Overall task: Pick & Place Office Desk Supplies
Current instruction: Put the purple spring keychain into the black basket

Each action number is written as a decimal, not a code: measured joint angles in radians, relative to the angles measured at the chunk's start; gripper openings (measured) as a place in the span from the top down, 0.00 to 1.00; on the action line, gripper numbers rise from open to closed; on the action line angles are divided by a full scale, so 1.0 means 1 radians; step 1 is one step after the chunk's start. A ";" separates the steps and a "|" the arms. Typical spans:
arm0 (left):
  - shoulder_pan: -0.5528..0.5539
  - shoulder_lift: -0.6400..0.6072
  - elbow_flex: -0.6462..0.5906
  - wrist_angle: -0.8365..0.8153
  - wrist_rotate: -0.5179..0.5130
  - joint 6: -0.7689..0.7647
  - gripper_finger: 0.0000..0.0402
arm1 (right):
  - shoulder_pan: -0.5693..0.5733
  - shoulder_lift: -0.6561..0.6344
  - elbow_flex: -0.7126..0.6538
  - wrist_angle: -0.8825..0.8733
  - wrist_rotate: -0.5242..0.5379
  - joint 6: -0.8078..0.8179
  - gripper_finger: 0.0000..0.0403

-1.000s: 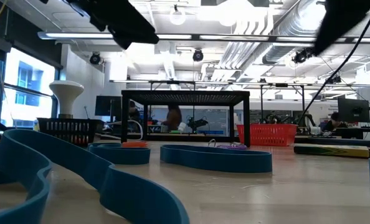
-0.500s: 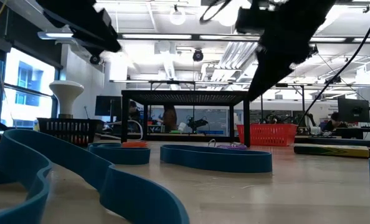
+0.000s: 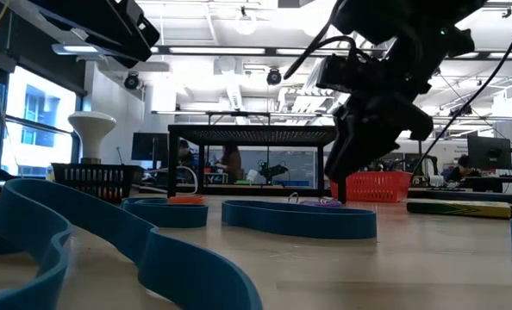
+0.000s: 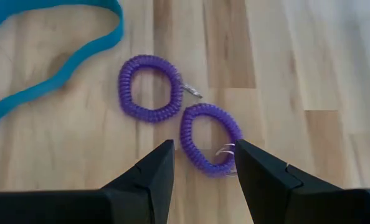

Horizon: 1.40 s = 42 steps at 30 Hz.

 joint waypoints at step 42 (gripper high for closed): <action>0.003 0.016 0.000 0.046 -0.154 0.166 0.72 | 0.120 0.009 0.029 0.165 0.044 0.191 0.99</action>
